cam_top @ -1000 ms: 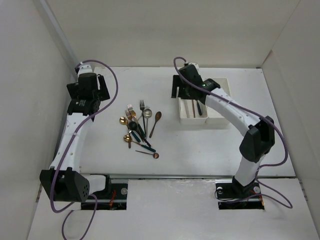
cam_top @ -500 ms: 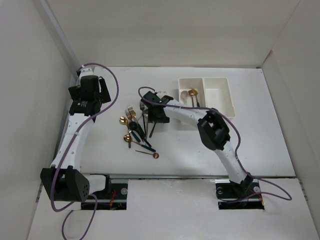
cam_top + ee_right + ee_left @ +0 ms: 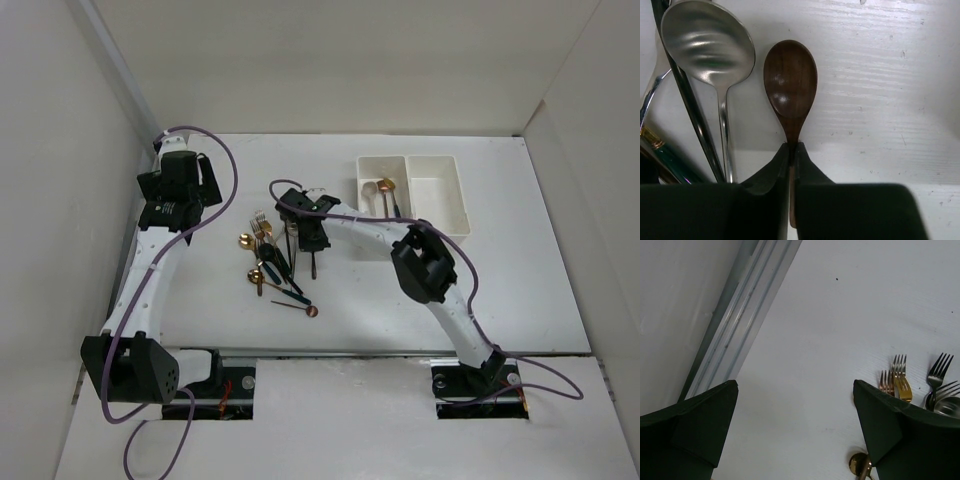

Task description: Sort the eating utensils into containers

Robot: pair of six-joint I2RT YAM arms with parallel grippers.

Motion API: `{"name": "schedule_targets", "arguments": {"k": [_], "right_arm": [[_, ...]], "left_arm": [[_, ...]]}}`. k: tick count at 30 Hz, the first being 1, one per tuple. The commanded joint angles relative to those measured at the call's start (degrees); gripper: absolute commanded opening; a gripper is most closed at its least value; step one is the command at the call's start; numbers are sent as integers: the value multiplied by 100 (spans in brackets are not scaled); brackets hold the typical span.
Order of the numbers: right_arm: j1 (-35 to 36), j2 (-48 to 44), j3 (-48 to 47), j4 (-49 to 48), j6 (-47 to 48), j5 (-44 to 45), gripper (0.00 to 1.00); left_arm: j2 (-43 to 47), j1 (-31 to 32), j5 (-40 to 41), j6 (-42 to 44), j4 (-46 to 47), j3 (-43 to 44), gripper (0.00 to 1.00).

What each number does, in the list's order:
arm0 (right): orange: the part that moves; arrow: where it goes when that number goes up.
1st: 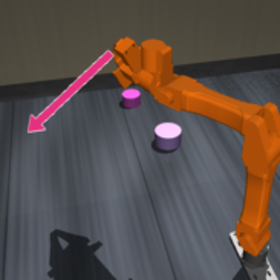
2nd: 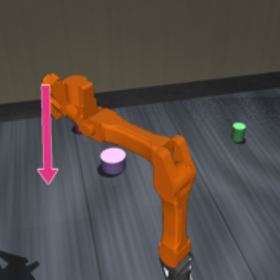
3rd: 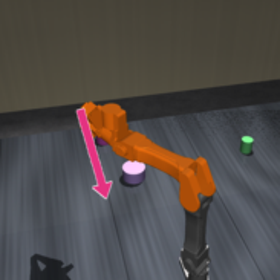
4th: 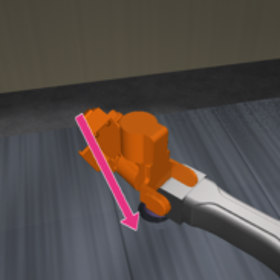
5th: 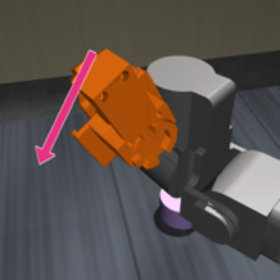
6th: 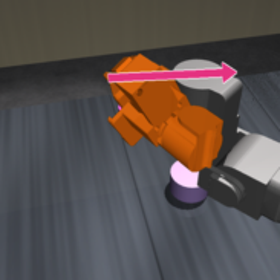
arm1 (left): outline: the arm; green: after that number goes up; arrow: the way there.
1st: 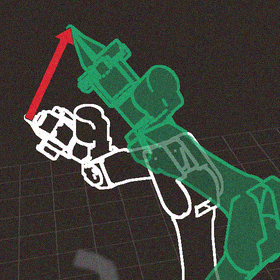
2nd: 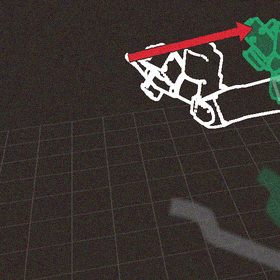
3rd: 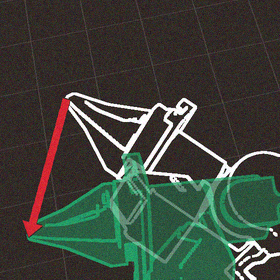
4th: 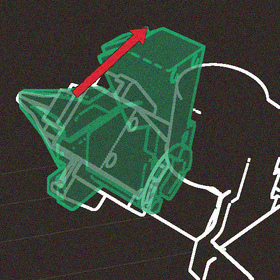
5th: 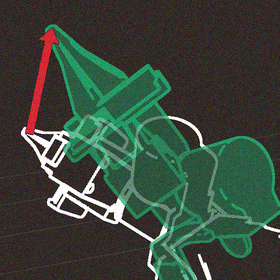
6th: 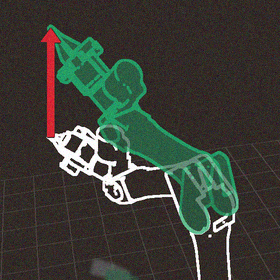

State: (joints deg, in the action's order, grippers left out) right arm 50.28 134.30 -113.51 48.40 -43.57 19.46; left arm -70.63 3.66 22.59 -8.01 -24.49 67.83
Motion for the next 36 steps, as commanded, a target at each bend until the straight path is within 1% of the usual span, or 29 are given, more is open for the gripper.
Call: {"name": "schedule_targets", "arguments": {"k": [1,3,4,5,7,8,9,10,12,13,14,16,17,20,21,23,24,27,28,31,32,33,34,36], "right_arm": [[43,132,180,38,146,-153,0],[43,0,233,-102,331,-153,0],[43,-227,233,-286,454,-153,0],[43,-368,233,-374,751,-153,0],[43,-684,41,-489,1051,179,0],[43,-1008,-47,-542,1401,294,0],[-18,-1176,-231,-603,1578,469,0],[-88,-1335,-328,-604,1728,523,0],[-298,-1834,-391,-683,2044,523,0],[-439,-1994,-391,-753,2098,576,0],[-797,-2135,-391,-753,2098,576,0],[-1203,-2452,-233,-824,2300,419,0],[-1579,-2531,-24,-911,2388,366,0],[-2091,-2584,311,-1060,2870,112,0],[-2171,-2584,539,-1122,2976,32,0],[-2242,-2427,707,-1122,3240,-135,0],[-2312,-2365,856,-1175,3293,-188,0],[-2373,-2075,971,-1175,3162,-189,0],[-2452,-1996,972,-1097,3084,-189,3],[-2602,-1811,972,-1096,2881,-189,28],[-2602,-1811,919,-1044,2820,-189,45],[-2602,-1811,919,-1043,2819,-189,52],[-2602,-1811,867,-991,2819,-189,57],[-2602,-1994,796,-938,2819,-189,68]], "left_arm": [[208,12,-18,-69,164,-42,100],[208,12,-140,-69,164,-95,100],[208,12,-193,-69,164,-95,100],[208,64,-315,-69,164,-95,100],[208,65,-929,-69,103,-156,96],[129,117,-1262,-69,102,-156,93],[33,169,-2023,-69,50,-87,86],[-38,231,-2378,-69,50,-86,83],[-205,354,-2907,-69,-20,71,80],[-397,520,-3188,-69,-21,133,79],[-503,609,-3191,-69,-90,203,79],[-766,793,-3191,1,-152,370,77],[-838,959,-3191,1,-152,371,77],[-1074,1276,-3120,54,-152,476,76],[-1128,1373,-3120,54,-152,476,76],[-1259,1567,-3059,107,-152,476,75],[-1260,1750,-2998,107,-152,476,75],[-1470,2032,-2997,107,-152,476,75],[-1523,2094,-2936,107,-152,476,75],[-1769,2253,-2936,107,-152,476,75],[-1848,2253,-3005,107,-152,476,73],[-1927,2253,-3006,107,-205,476,71],[-2102,2253,-3076,37,-205,476,63],[-2279,2253,-3076,36,-205,476,57]]}}
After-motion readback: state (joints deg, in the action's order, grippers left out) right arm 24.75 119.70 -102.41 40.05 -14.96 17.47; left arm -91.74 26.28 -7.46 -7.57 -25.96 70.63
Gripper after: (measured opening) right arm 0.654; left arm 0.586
